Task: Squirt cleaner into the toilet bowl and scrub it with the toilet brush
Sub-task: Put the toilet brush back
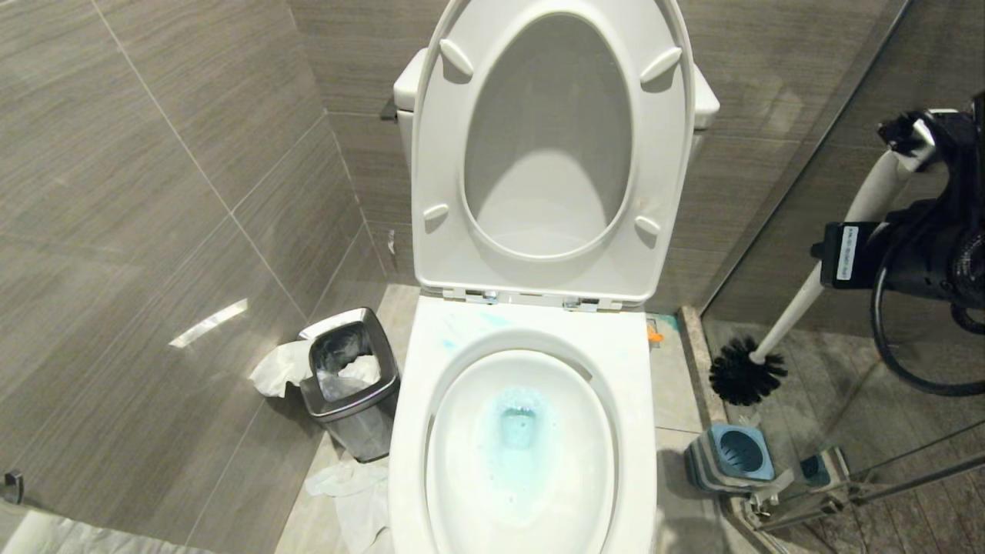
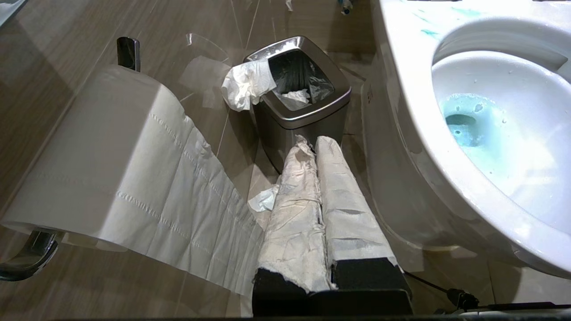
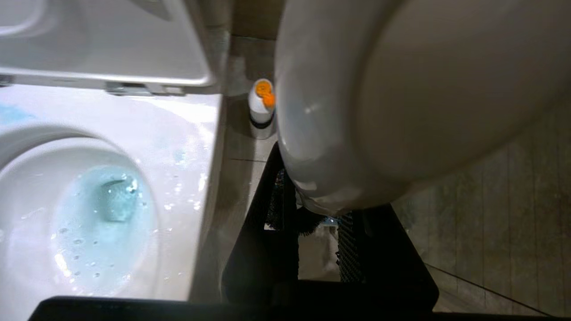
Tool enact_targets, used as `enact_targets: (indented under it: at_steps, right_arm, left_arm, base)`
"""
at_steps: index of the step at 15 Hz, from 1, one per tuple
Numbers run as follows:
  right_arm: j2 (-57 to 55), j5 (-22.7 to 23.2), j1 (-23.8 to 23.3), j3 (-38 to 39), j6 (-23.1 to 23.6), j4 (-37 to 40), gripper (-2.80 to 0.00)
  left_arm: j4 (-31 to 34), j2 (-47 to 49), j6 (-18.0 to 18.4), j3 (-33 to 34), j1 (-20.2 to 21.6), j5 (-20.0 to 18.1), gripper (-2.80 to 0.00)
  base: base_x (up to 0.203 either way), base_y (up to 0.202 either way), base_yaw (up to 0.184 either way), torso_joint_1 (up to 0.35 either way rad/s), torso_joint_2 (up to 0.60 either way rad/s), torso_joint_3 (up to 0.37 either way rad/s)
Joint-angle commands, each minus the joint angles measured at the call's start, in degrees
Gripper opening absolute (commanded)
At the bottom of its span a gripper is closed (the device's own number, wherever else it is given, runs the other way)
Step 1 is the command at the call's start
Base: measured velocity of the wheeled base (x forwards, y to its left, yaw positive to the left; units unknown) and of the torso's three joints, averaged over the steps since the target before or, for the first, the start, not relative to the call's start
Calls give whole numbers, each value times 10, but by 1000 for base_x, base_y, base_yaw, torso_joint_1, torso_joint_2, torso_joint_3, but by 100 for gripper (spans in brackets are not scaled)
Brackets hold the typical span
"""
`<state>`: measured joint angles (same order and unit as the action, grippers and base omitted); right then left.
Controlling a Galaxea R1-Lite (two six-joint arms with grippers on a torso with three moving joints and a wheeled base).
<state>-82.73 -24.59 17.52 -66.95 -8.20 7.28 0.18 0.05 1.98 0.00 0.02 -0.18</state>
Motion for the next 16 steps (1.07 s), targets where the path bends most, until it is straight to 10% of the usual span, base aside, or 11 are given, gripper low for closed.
enact_targets:
  at_steps: [1, 16]
  right_arm:
    - [-2, 14, -41, 78, 3, -68, -280]
    - [-247, 62, -201, 219, -50, -382, -280]
  left_arm:
    - [0, 0, 0, 0, 0, 0, -280]
    - [0, 0, 0, 0, 1, 0, -280]
  base:
    - [0, 0, 0, 0, 0, 0]
    - [0, 0, 0, 0, 0, 0]
